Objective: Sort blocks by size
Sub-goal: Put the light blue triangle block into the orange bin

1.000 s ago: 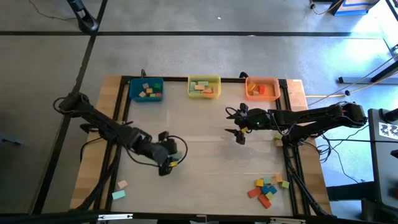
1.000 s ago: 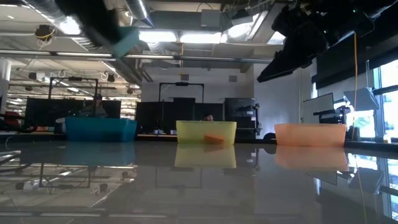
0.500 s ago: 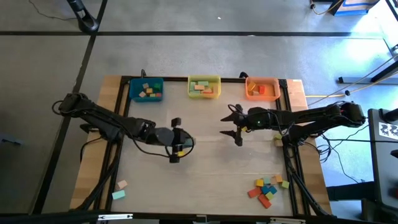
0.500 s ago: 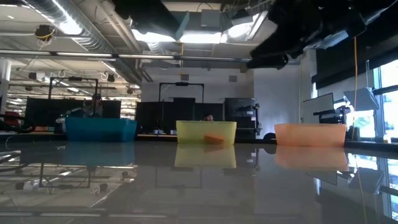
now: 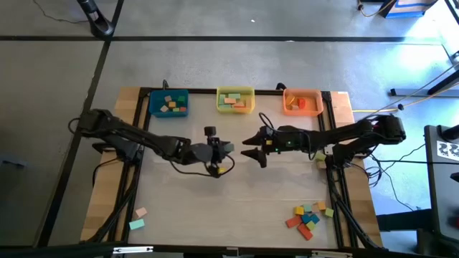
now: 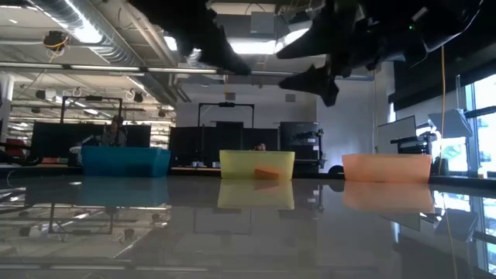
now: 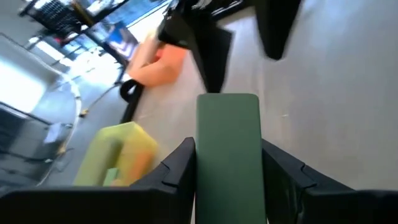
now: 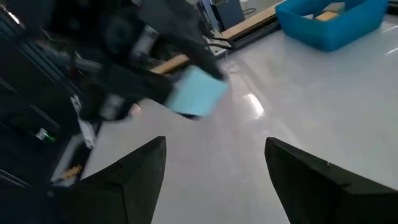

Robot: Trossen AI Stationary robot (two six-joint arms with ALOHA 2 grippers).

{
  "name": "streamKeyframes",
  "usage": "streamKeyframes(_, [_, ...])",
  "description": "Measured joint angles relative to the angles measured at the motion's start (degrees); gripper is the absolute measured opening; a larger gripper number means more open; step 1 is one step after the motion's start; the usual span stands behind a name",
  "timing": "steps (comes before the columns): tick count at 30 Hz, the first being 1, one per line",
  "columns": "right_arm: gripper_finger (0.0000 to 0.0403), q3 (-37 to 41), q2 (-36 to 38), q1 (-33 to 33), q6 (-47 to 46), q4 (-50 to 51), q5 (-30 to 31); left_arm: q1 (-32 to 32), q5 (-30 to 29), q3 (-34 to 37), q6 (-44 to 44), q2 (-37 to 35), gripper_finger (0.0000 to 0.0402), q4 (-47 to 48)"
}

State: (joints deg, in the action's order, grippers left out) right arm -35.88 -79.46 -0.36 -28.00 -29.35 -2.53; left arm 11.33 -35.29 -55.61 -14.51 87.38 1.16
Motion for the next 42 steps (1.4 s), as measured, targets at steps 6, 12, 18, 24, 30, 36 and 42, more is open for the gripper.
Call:
streamKeyframes(6, [0.0273, 0.0, -2.3, 0.0, -4.3, -4.3, 0.0, -0.7, -0.6, 0.0, -6.7, 4.2, 0.0122, -6.0])
streamKeyframes(12, [0.0273, 0.0, -4.7, 0.0, -6.2, -7.2, 1.5, -1.0, -0.6, 0.0, -8.4, 5.5, 0.0126, -9.4])
streamKeyframes(18, [0.0273, -0.2, -7.1, 0.0, -6.2, -12.1, 2.0, -0.9, -0.5, 0.0, -8.4, 5.5, 0.0127, -10.0])
streamKeyframes(24, [0.0273, -3.8, -10.5, 0.0, -6.2, -11.4, 1.5, -0.9, -0.5, 0.0, -8.4, 5.5, 0.0128, -11.1])
streamKeyframes(30, [0.0266, -6.6, -13.0, -0.3, -5.5, -10.6, 1.5, -0.9, -0.5, 0.0, -8.8, 5.5, 0.0129, -10.9])
streamKeyframes(36, [0.0206, -7.4, -13.3, -0.4, -5.1, -9.0, 2.0, -0.9, -0.5, 0.0, -9.7, 5.5, 0.0129, -10.9])
streamKeyframes(42, [0.0134, -7.5, -13.3, -0.4, -6.2, -8.9, 2.3, -0.8, -1.0, 0.0, -10.1, 5.5, 0.013, -10.7])
